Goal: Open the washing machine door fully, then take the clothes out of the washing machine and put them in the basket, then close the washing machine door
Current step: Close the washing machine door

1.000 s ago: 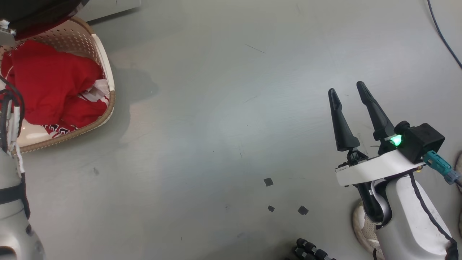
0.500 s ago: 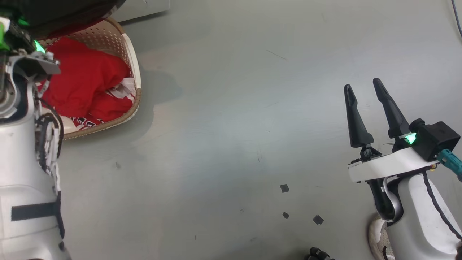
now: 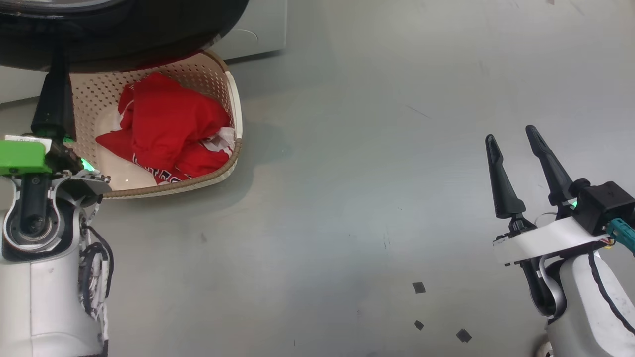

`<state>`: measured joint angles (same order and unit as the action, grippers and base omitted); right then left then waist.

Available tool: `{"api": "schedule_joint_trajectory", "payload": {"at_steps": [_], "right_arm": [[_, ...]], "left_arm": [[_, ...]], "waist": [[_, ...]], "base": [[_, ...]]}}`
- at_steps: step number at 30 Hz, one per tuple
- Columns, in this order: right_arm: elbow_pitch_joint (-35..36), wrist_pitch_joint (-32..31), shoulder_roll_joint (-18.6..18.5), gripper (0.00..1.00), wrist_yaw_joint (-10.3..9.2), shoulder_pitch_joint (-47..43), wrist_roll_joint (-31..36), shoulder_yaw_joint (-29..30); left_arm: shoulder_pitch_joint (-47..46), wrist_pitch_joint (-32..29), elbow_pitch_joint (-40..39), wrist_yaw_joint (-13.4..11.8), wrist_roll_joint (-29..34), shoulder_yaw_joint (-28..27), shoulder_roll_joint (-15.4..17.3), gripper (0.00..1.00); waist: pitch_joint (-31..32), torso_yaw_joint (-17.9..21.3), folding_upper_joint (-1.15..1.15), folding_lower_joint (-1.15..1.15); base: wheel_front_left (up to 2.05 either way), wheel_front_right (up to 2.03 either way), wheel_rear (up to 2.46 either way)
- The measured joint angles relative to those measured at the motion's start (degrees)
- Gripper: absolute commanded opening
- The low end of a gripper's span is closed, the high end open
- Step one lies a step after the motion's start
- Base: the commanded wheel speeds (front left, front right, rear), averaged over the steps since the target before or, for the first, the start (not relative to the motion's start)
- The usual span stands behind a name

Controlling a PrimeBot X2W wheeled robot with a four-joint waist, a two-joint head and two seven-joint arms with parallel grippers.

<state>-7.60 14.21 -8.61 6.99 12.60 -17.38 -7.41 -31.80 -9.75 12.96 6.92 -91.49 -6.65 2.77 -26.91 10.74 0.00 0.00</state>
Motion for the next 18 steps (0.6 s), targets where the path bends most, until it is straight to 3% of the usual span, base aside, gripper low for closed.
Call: {"api": "schedule_joint_trajectory", "payload": {"at_steps": [1,2,4,5,6,12,18], "right_arm": [[-0.12,0.05,-0.23,1.0,0.0,-0.37,0.08,0.02],[-0.26,0.05,-0.37,1.0,0.0,-0.64,0.24,0.08],[-0.38,0.05,-0.49,1.0,0.01,-1.16,0.42,0.24],[-0.4,0.05,-0.52,1.0,0.0,-1.46,0.44,0.36],[-0.47,0.05,-0.63,1.0,0.0,-1.64,0.64,0.52],[-0.83,0.07,-1.67,1.0,0.01,-2.85,1.99,0.96],[-1.21,0.07,-1.82,1.0,0.0,-5.38,2.49,1.11]], "left_arm": [[0.73,0.09,-1.41,0.0,-0.35,-0.09,-0.05,0.22],[1.38,0.47,-2.76,0.0,-0.56,-0.21,-0.14,0.36],[2.96,0.91,-5.25,0.0,-0.69,-0.35,-0.23,0.48],[4.1,1.3,-6.17,0.0,-0.68,-0.36,-0.26,0.82],[5.42,1.56,-6.84,0.0,-0.65,-0.32,-0.27,1.0],[13.8,3.66,-9.99,0.0,1.63,1.26,-0.35,1.0],[18.8,7.49,-13.77,0.0,12.29,5.11,-0.21,1.0]], "waist": [[0.52,-0.41,0.0,0.0],[1.04,-0.81,0.0,0.0],[2.14,-1.63,0.0,0.0],[2.72,-2.03,0.0,0.0],[3.29,-2.41,0.0,0.0],[6.89,-4.55,0.0,0.0],[10.31,-6.74,0.0,0.0]], "base": [[0.0,0.0,0.0],[0.0,0.0,0.0],[0.0,0.0,0.0],[0.0,0.0,0.0],[0.0,0.0,0.0],[0.0,0.0,0.0],[0.0,0.0,0.0]]}}
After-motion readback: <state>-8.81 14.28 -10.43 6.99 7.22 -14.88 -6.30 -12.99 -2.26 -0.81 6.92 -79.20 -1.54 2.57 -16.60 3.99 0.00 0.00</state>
